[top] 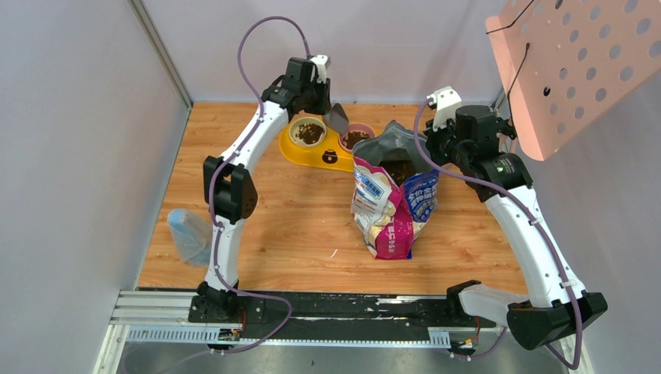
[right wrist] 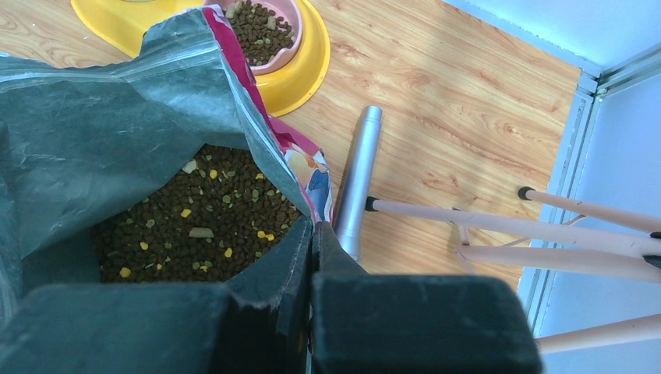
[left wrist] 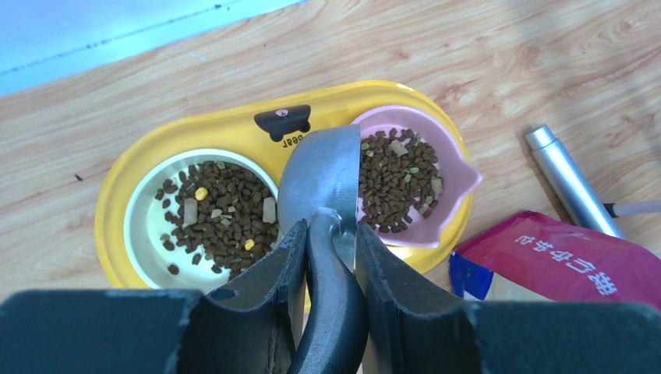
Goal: Serve the pet food
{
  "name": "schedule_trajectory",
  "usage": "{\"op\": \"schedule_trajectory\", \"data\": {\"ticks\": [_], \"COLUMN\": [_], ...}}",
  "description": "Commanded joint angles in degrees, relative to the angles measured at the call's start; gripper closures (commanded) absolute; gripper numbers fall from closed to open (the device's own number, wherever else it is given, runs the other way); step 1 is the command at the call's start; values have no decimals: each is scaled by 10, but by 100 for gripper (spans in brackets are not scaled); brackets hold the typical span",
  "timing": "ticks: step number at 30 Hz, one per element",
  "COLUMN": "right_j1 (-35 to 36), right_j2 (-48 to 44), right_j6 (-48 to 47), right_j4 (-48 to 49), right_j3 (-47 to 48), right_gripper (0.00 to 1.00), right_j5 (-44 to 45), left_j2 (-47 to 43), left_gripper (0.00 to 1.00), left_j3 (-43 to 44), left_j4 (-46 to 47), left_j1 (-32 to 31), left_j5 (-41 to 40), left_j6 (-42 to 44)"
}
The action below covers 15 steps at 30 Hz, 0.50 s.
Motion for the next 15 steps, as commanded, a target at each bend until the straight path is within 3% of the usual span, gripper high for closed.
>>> {"op": "schedule_trajectory", "data": {"ticks": [1,6,15], "right_j1": [-4,-4,-4], "right_j2": [-12,-9,8], "right_j6": [-1,1,7], "right_j4": [7,14,4], "right_j3": [0,-3,35], "right_gripper": [100,100,100], "right_j5": [1,-5,-6], "left_j2": [-84,-117,-142], "left_gripper": [100,100,100], "left_j3": [-14,-78,-52], "left_j4": [53,109,99], "left_j1": [-14,-26,-25], "left_j5": [-11,-40,-59], "left_j6": [29,39,85]}}
